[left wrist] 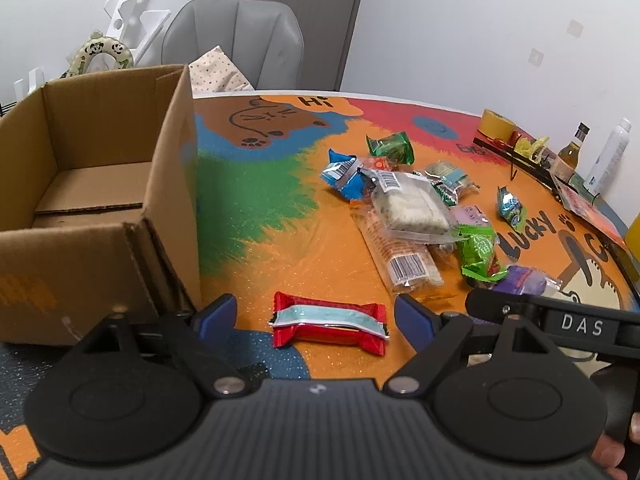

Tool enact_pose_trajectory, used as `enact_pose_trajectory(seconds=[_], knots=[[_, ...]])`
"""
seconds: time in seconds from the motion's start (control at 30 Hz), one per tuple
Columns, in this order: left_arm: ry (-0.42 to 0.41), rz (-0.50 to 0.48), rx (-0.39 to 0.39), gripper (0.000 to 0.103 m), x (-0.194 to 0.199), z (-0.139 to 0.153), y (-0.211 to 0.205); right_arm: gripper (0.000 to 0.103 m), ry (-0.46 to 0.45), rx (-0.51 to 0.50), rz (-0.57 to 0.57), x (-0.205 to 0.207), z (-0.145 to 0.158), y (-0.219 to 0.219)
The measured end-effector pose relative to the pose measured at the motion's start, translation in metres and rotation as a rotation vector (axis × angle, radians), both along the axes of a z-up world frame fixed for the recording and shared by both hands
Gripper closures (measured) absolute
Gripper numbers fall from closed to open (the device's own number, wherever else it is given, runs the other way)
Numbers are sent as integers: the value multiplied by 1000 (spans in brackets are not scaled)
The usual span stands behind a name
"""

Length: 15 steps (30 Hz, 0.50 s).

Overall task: Organize snacks
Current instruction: 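Grasp the red-and-blue bar with the left tool while the right tool grasps the purple-wrapped bread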

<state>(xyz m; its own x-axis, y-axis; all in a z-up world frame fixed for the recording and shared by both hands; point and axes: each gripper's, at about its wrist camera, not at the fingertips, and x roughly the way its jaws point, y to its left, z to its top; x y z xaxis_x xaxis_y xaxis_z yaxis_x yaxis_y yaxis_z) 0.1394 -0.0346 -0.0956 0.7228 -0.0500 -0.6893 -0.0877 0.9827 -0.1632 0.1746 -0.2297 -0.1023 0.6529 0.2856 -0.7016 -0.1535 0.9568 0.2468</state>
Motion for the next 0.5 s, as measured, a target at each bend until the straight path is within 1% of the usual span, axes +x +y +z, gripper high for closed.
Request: enact_pose_trajectory(seconds=[0.17, 0.3, 0.4, 0.47, 0.5], knots=[[2, 1, 21, 18, 4, -5, -6, 18, -28, -64, 19, -5, -1, -1], [2, 4, 51, 21, 5, -9, -12, 23, -31, -84, 11, -10, 0, -10], [2, 9, 70, 25, 6, -12, -16, 27, -26, -89, -6, -14, 2, -20], [-4, 22, 82, 31, 7, -12, -18, 30, -21, -89, -22, -15, 2, -27], [-6, 23, 85, 32, 7, -12, -19, 31, -19, -91, -33, -16, 3, -30]])
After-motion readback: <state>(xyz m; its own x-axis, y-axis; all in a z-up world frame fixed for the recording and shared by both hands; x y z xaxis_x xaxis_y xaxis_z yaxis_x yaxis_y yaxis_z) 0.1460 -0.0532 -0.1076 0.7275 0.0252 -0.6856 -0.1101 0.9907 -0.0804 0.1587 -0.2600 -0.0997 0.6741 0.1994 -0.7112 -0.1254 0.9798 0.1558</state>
